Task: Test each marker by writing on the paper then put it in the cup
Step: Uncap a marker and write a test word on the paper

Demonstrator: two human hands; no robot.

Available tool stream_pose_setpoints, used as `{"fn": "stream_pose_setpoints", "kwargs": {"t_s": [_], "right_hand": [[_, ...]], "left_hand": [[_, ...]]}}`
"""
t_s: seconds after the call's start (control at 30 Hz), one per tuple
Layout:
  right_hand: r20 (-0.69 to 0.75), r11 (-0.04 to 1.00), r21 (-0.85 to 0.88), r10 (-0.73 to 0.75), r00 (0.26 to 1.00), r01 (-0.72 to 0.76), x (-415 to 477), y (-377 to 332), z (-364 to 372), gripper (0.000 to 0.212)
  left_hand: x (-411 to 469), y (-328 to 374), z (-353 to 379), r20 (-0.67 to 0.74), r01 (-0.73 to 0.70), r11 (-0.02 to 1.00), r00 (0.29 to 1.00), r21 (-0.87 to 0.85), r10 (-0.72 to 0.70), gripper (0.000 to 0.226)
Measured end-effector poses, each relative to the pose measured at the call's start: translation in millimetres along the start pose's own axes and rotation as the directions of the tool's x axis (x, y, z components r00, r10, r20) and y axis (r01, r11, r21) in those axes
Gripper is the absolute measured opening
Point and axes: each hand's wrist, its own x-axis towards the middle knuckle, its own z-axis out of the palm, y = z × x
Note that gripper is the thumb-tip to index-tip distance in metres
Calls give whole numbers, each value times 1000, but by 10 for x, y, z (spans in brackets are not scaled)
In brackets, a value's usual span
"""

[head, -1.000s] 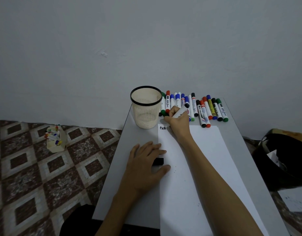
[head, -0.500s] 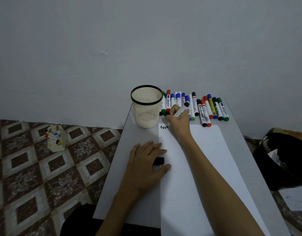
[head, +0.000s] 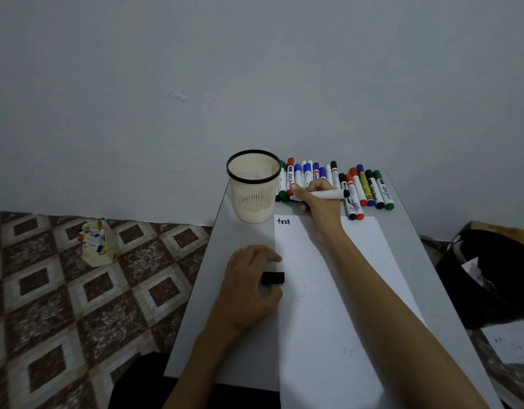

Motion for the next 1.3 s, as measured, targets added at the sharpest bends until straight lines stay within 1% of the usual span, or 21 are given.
{"fn": "stream_pose_setpoints", "kwargs": {"t_s": [0.03,0.1,0.17,0.23,0.3,0.43,0.57,0.7,0.77,0.83,0.9,0.97,1.03,1.07,1.13,1.23,1.3], "right_hand": [[27,1000,2,1,1000,-1,-39,-59,-25,18],[68,996,83,39,997,-44,-156,-186,-86,11],[29,991,120,64,998,-67,-298,-261,-163,14],[-28,995,89,51,998,-48,-465,-271,-239,16],[-49,994,96,58,997,-53,-621,-250,-287,21],[-67,979,162,134,989,-122,-856,-234,-269,29],[-43,974,182,148,988,-137,-965,-178,-266,31],[-24,984,118,136,990,-133,-1006,-126,-262,31],[42,987,94,129,991,-132,-1030,-112,-240,30],[166,987,71,133,977,-146,-1052,-112,-234,24],[292,978,62,173,941,-199,-1059,-135,-252,13],[381,966,51,216,899,-254,-1053,-185,-282,2],[411,968,-33,241,879,-250,-1035,-256,-310,6],[411,970,-104,243,879,-220,-1022,-298,-325,7],[417,954,-279,226,880,-113,-996,-379,-365,10],[462,859,-511,230,857,45,-975,-385,-402,16],[498,810,-570,207,842,137,-1004,-310,-383,17]], "left_hand": [[6,-7,8,-12,0,1000,1000,-3,0,34],[14,-8,24,-24,-3,1000,1000,-5,3,25],[19,-1,15,-44,-14,999,999,-33,13,23],[6,35,-29,-65,18,991,998,-132,-27,25],[-7,71,-78,-64,50,975,996,-217,-65,26],[-11,82,-130,-47,78,953,994,-293,-96,27],[-20,92,-144,-52,70,963,995,-259,-87,27],[-20,112,-147,-45,57,971,997,-233,-69,27],[-22,116,-148,-30,44,966,998,-254,-54,28],[-22,123,-164,-36,46,950,998,-310,-60,27],[-21,114,-195,-77,74,911,991,-405,-114,24],[-19,118,-242,-89,115,845,978,-522,-188,24],[-19,130,-274,-76,134,796,973,-591,-220,24],[-20,133,-280,-70,142,780,970,-609,-231,24],[-22,136,-277,-64,161,767,965,-621,-254,24],[-25,119,-259,-60,172,787,965,-592,-256,24],[-22,93,-258,-64,168,806,967,-568,-247,22]]}}
